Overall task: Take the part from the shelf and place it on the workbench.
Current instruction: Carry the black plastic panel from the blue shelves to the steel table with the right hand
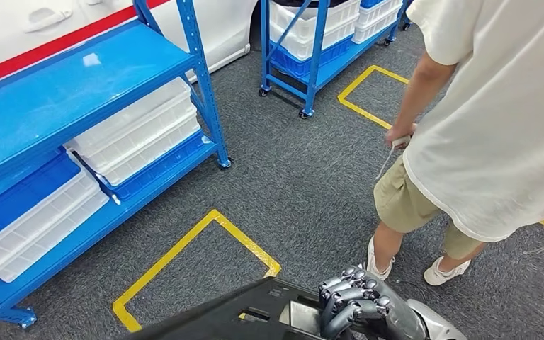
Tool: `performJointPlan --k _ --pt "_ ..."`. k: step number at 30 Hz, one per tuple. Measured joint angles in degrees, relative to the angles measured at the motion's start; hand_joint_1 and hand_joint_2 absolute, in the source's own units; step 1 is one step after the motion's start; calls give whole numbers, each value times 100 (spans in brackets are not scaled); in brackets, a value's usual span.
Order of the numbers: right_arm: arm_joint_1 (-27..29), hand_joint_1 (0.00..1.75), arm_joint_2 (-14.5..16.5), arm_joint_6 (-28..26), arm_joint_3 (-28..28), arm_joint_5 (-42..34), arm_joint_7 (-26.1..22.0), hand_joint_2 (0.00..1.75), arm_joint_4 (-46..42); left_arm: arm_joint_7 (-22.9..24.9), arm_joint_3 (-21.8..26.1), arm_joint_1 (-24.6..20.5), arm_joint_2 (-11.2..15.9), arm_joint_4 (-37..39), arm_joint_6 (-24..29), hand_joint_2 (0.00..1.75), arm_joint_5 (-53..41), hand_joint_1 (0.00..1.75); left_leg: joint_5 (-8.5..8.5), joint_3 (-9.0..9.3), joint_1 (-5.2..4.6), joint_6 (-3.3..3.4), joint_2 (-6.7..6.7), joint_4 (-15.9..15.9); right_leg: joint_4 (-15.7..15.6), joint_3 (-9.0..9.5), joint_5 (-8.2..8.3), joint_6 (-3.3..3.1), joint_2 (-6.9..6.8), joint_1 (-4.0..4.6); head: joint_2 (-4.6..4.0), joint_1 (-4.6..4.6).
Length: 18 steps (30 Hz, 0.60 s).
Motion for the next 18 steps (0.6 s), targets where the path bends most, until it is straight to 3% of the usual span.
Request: performJointPlan --k 1,3,4,5,7,9,11,12,13,15,17,18 --pt "-1 169 -2 -1 0 -1 -1 175 -8 -2 -1 8 -2 0 -5 175 -1 0 -215 -156 13 -16 -145 366 1 -6 6 -20 42 -1 0 -1" --pt "0 169 -4 -2 0 -15 -4 175 -11 -15 -1 33 -4 0 -12 175 -8 0 -570 -524 20 -34 -256 1196 11 -20 13 -40 148 6 0 -1" --pt "0 169 -4 4 0 -34 -5 175 -11 -33 -1 42 -5 0 -24 175 -11 0 -598 -628 21 -36 -267 1413 19 -24 14 -44 209 9 0 -1" --pt "-6 169 -3 18 0 -59 -8 175 -11 -58 -1 46 -5 0 -44 175 -12 0 -501 -627 22 -33 -274 1396 31 -25 15 -44 277 8 0 -1" --pt "-39 169 1 57 1 -105 -13 175 -6 -131 0 49 14 0 -116 175 6 0 -43 -345 29 -8 -381 723 51 -21 16 -41 414 2 0 -1" --pt "-109 169 9 94 3 -136 -29 175 15 -208 6 55 60 0 -219 175 51 0 294 -53 41 29 -682 0 67 -54 37 -2 555 -3 0 -1" --pt "-171 169 14 119 4 -171 -66 175 47 -273 24 62 119 -1 -313 175 95 0 350 28 35 51 -823 -250 57 -127 91 84 695 -28 0 -1" --pt "-190 169 14 131 4 -187 -86 175 60 -303 33 58 148 -3 -344 175 107 0 361 36 33 67 -759 -296 41 -157 124 133 767 -37 0 -1" --pt "-200 169 14 138 4 -203 -104 175 70 -331 43 47 177 -4 -370 175 116 0 381 45 39 97 -681 -337 41 -178 127 171 759 -36 0 -1" --pt "-251 169 14 162 -5 -238 -126 175 89 -397 55 29 211 -7 -426 175 124 0 427 67 56 175 -525 -415 297 -308 -48 220 513 -5 0 3" --pt "-314 169 17 213 -24 -280 -135 175 120 -463 74 32 221 -7 -479 175 125 0 436 74 40 226 -361 -437 1017 -646 -430 248 196 -5 0 5" --pt "-331 169 19 245 -33 -295 -138 175 141 -490 87 35 222 -7 -499 175 124 0 432 73 28 238 -275 -437 1412 -833 -585 263 136 -21 0 4"
